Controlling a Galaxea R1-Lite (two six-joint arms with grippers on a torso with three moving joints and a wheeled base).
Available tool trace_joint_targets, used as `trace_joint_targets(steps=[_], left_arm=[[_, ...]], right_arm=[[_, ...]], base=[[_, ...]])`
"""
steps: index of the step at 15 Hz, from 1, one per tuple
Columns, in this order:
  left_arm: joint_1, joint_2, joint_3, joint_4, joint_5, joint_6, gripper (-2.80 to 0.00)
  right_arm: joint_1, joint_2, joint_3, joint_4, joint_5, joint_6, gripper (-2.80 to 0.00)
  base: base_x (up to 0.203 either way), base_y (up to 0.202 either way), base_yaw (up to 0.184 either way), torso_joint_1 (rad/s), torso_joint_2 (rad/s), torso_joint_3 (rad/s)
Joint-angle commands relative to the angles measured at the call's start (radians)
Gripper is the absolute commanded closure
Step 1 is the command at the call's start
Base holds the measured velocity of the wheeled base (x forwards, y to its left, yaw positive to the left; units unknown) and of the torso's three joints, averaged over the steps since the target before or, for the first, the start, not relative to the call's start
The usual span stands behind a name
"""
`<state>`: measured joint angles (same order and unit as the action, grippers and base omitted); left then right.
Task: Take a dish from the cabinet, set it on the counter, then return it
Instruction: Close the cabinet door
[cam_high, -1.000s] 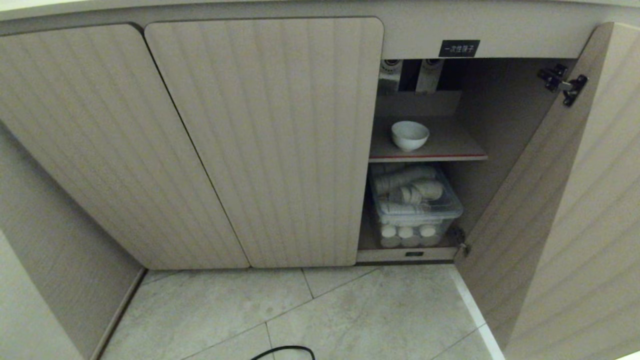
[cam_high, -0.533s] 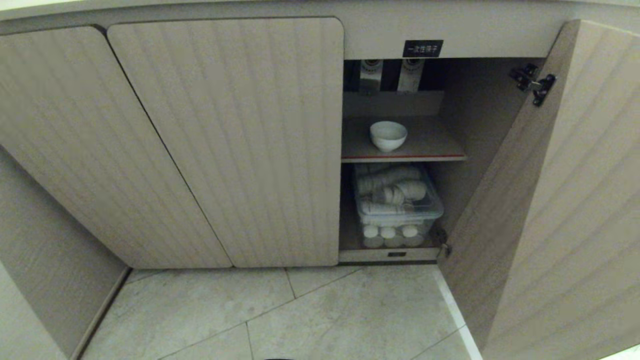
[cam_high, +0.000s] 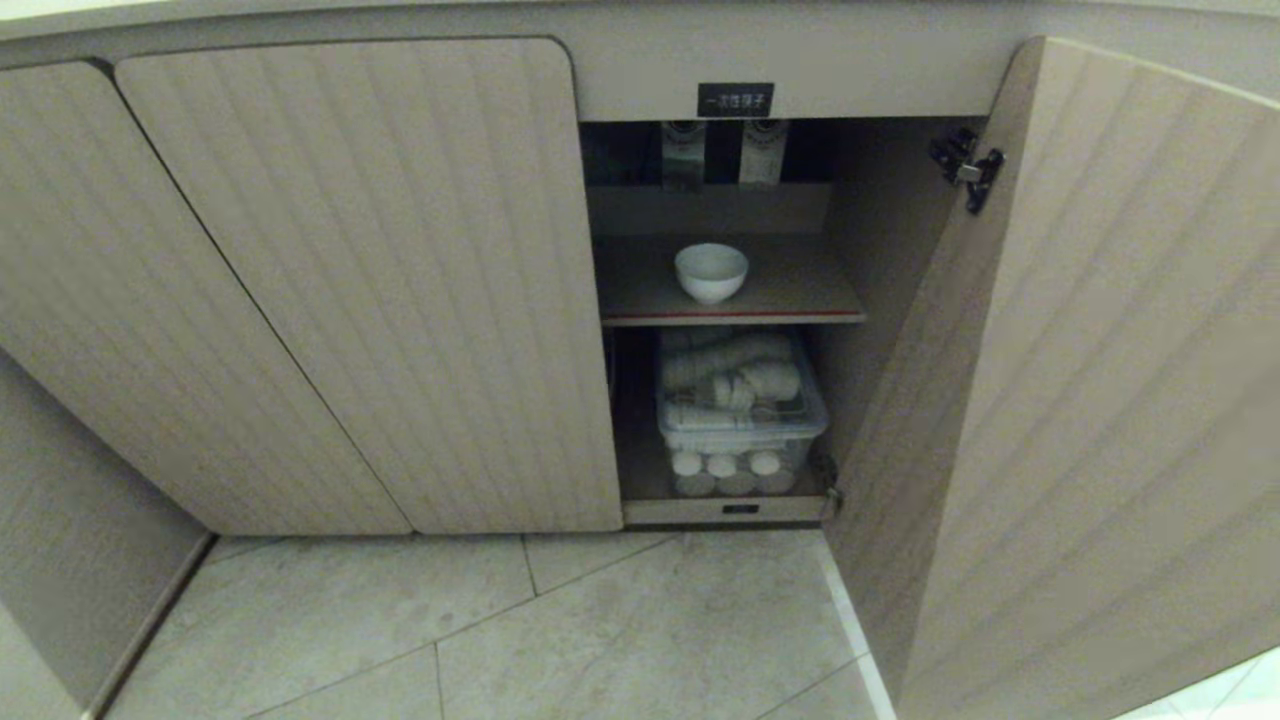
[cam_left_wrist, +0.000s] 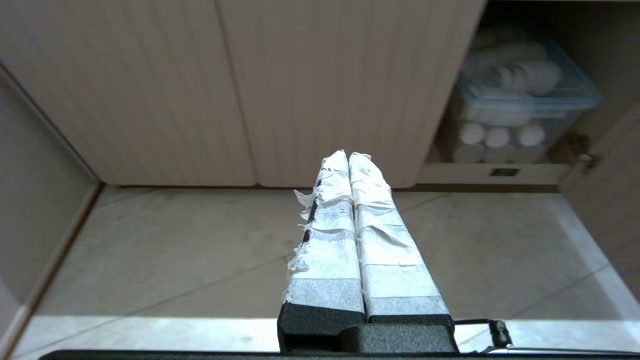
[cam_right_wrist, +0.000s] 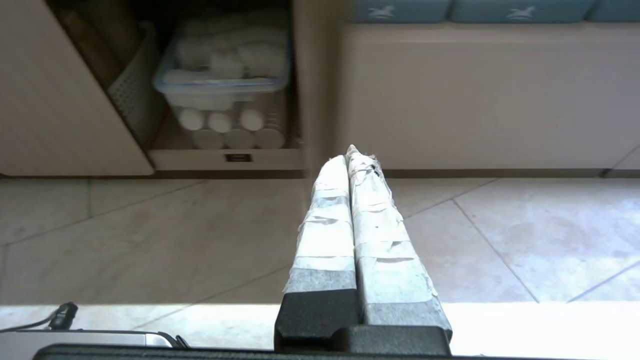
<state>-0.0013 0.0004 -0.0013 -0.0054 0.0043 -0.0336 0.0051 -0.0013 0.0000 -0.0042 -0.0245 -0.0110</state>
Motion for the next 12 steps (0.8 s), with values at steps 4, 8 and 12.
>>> trace_joint_targets(steps=[4, 8, 12], left_arm=[[0.000, 0.000, 0.000, -0.001, 0.000, 0.000, 0.00], [0.000, 0.000, 0.001, -0.001, 0.001, 0.000, 0.00], [0.000, 0.000, 0.000, -0.001, 0.000, 0.000, 0.00]], right_arm=[[0.001, 0.001, 0.000, 0.001, 0.000, -0.003, 0.00], [0.001, 0.001, 0.000, 0.001, 0.000, 0.000, 0.00], [0.001, 0.001, 0.000, 0.003, 0.000, -0.003, 0.00]], base=[[0.000, -0.068, 0.001, 0.003, 0.00, 0.002], [0.000, 0.000, 0.000, 0.000, 0.00, 0.000], [0.000, 0.000, 0.000, 0.000, 0.00, 0.000]])
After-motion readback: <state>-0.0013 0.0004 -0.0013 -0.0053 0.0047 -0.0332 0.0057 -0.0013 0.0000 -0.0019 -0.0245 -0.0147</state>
